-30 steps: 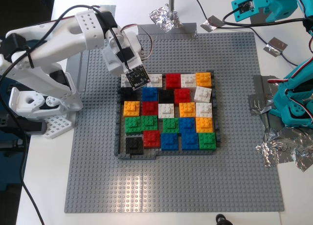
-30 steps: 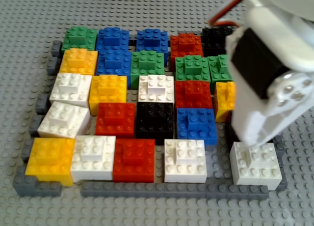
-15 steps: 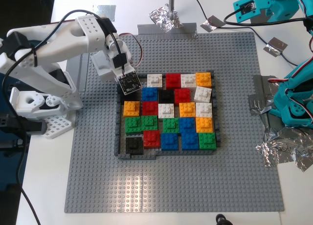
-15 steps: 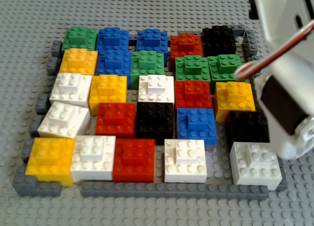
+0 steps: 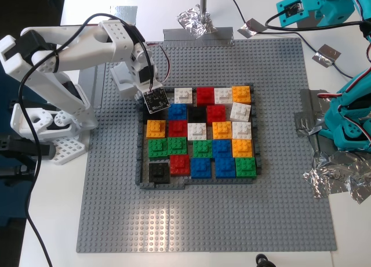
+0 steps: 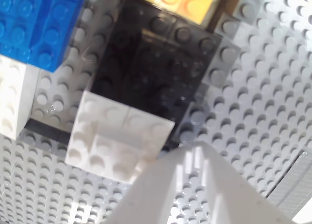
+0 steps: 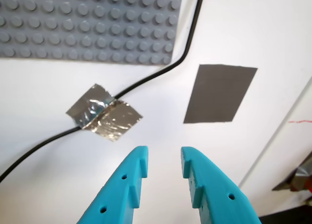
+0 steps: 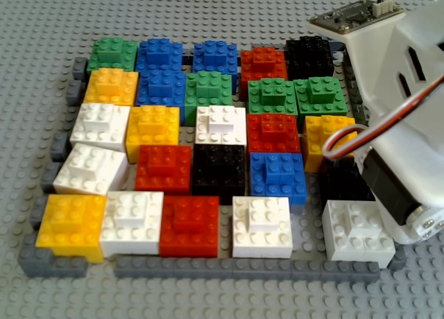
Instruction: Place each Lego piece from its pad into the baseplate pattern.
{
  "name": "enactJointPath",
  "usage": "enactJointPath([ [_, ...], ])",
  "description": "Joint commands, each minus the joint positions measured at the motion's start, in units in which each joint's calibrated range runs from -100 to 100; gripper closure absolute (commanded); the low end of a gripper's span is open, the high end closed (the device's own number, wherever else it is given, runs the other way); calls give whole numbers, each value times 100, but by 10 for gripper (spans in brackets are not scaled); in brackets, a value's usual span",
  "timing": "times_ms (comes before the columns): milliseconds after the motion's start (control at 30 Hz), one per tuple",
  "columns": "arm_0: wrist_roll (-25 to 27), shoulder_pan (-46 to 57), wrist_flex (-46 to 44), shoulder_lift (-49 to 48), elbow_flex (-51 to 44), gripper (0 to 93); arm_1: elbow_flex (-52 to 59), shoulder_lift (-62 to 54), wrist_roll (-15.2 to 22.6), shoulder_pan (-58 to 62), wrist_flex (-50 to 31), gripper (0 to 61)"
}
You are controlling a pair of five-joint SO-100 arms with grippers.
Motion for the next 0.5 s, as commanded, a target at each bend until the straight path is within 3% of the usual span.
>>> enactJointPath([
  [0, 4, 42, -7, -38, -59, 846, -598, -265, -34, 396, -682, 612],
  [467, 4, 42, -7, -38, -86, 846, -507, -1003, 88, 1114, -1097, 612],
])
